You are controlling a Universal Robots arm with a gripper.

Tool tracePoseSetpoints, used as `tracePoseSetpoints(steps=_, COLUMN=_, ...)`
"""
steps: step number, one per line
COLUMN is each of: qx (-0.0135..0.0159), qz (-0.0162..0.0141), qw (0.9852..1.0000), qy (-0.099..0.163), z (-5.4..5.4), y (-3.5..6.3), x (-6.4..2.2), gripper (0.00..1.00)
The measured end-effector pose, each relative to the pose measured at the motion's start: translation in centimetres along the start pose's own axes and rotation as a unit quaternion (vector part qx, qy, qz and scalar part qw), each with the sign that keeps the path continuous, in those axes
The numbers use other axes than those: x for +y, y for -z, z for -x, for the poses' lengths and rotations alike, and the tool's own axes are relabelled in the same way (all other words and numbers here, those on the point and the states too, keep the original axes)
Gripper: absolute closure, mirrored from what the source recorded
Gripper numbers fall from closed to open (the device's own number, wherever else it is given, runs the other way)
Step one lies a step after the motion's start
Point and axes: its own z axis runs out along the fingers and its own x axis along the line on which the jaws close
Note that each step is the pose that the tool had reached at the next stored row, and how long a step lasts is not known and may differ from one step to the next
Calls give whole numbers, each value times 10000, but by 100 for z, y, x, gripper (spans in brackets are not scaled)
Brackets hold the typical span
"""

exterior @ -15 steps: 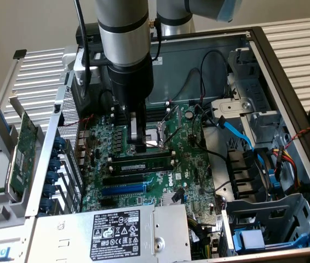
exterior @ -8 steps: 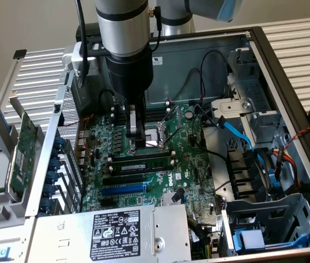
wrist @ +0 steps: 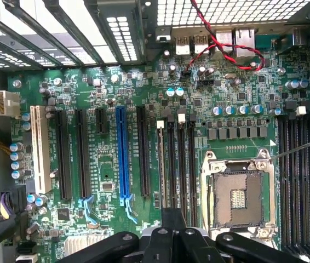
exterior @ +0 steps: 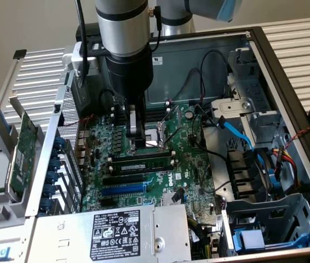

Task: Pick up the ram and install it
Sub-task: 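Press down the ram until it locks into place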

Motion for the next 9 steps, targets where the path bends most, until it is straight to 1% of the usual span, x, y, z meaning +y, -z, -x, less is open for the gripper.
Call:
tracePoseSetpoints(steps=3, qx=-9, qz=0, qw=9998, qy=-213, z=0, y=-1, x=0, gripper=90)
tracePoseSetpoints(steps=5, qx=-9, qz=-1, qw=9993, qy=-367, z=0, y=-3, x=0, gripper=90)
tracePoseSetpoints(steps=7, qx=-5, qz=-2, qw=9986, qy=-525, z=0, y=-7, x=0, gripper=90)
tracePoseSetpoints(steps=9, qx=-2, qz=-4, qw=9976, qy=-690, z=0, y=-10, x=-1, gripper=90)
